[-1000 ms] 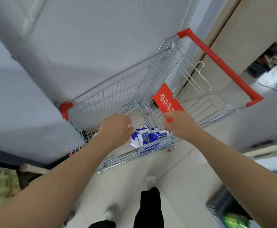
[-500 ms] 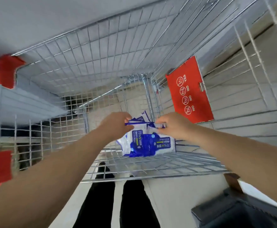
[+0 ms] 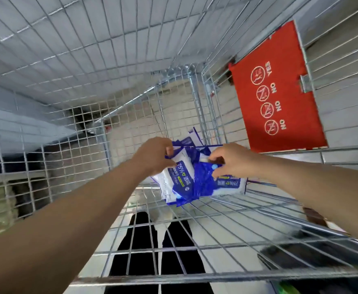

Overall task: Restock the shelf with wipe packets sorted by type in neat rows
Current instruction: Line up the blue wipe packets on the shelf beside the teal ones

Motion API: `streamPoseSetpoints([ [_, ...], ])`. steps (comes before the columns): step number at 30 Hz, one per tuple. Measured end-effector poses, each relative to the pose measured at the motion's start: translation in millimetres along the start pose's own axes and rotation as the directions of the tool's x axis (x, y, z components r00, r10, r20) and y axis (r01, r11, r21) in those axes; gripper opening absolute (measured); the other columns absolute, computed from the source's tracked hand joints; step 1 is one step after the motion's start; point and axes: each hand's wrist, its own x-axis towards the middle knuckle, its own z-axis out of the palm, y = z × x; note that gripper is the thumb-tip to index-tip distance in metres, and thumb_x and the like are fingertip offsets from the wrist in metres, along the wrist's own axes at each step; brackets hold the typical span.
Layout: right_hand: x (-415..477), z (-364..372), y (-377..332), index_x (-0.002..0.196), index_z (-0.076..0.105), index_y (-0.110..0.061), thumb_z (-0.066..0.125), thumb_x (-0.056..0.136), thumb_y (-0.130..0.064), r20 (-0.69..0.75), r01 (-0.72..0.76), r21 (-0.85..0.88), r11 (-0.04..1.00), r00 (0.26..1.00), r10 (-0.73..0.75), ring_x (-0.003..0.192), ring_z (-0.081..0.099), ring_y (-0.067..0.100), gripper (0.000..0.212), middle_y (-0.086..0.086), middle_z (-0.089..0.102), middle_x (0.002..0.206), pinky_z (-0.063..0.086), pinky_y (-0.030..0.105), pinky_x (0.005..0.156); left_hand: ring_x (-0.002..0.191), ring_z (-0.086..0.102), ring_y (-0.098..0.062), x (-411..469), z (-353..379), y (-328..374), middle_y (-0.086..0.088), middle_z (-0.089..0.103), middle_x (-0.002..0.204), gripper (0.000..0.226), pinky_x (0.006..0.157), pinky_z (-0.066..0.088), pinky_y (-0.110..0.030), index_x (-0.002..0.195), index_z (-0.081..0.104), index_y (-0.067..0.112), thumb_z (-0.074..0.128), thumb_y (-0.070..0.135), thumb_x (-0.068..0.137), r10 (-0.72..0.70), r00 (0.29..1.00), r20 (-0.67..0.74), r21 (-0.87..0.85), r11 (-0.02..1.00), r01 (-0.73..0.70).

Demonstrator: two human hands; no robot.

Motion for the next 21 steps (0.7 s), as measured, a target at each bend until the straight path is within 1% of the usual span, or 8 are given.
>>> streamPoseSetpoints([
  [2,0,-8,9,0.094,0.068,-0.012,0.075,0.079,-0.022,-0.069,-0.041,0.064,0.997,0.997,0.045,0.075,0.050,0.017,0.020,-0.007,0.055,0.073,0.034,0.027,0.060,0.091,0.058,-0.024,-1,-7,-8,-0.005,0.061,0.092,0.022,0.071,0.040,-0.028,0.081,0.059,0.012,0.079,0.021,0.076,-0.005,1.000,0.005,-0.040,0.999,0.005],
  [3,1,-12,13,0.090,0.067,-0.005,0.074,0.080,-0.019,-0.107,-0.058,0.118,0.991,0.992,0.071,0.074,0.054,0.022,0.019,-0.003,0.058,0.071,0.036,0.029,0.061,0.091,0.060,-0.025,-2,-10,-12,-0.006,0.063,0.094,0.021,0.074,0.043,-0.030,0.083,0.058,0.012,0.077,0.020,0.078,-0.019,1.000,-0.003,-0.084,0.996,0.019],
  [6,3,-13,19,0.081,0.064,0.003,0.068,0.082,-0.011,-0.175,-0.063,0.223,0.973,0.979,0.103,0.077,0.063,0.037,0.014,0.018,0.067,0.079,0.047,0.038,0.065,0.086,0.063,-0.021,-6,-13,-20,-0.006,0.066,0.100,0.021,0.070,0.050,-0.030,0.093,0.054,0.014,0.071,0.018,0.084,-0.086,0.996,0.024,-0.221,0.971,0.089],
  [9,3,-12,16,0.084,0.060,0.000,0.058,0.088,-0.008,-0.196,-0.108,0.302,0.947,0.965,0.172,0.065,0.057,0.029,0.010,0.018,0.065,0.078,0.042,0.033,0.057,0.080,0.063,-0.012,-11,-7,-20,0.005,0.064,0.097,0.041,0.061,0.048,-0.022,0.109,0.050,0.021,0.077,0.023,0.078,-0.123,0.989,0.085,-0.275,0.951,0.142],
  [13,-3,-18,12,0.084,0.042,-0.018,0.044,0.098,-0.012,-0.234,-0.178,0.329,0.927,0.936,0.263,0.055,0.041,0.018,0.015,0.004,0.046,0.068,0.028,0.026,0.045,0.096,0.057,-0.018,-10,3,-17,0.001,0.062,0.109,0.040,0.077,0.047,-0.030,0.113,0.056,0.020,0.075,0.028,0.079,-0.065,0.997,0.037,-0.095,0.993,0.068],
  [15,-6,-20,9,0.095,0.035,-0.019,0.040,0.099,-0.012,-0.242,-0.185,0.315,0.931,0.933,0.267,0.051,0.039,0.016,0.010,0.002,0.042,0.064,0.027,0.026,0.043,0.109,0.050,-0.021,-10,8,-15,-0.001,0.053,0.119,0.039,0.084,0.043,-0.029,0.117,0.055,0.017,0.071,0.028,0.083,0.016,1.000,0.014,-0.002,1.000,-0.016],
  [17,-7,-22,6,0.104,0.035,-0.017,0.038,0.099,-0.010,-0.232,-0.189,0.352,0.917,0.931,0.281,0.048,0.035,0.014,0.009,0.003,0.039,0.062,0.027,0.025,0.041,0.113,0.048,-0.020,-9,10,-14,-0.002,0.046,0.126,0.042,0.088,0.044,-0.029,0.122,0.053,0.014,0.069,0.025,0.085,0.064,0.997,0.035,0.006,0.998,-0.065],
  [21,-11,-33,4,0.129,0.034,-0.027,0.039,0.093,-0.003,-0.184,-0.180,0.501,0.846,0.934,0.308,0.050,0.039,0.016,0.044,0.009,0.045,0.071,0.032,0.025,0.042,0.098,0.050,-0.017,-12,5,-14,-0.003,0.054,0.119,0.044,0.080,0.040,-0.027,0.124,0.051,0.016,0.070,0.023,0.084,0.028,0.999,0.028,-0.023,0.999,-0.028],
])
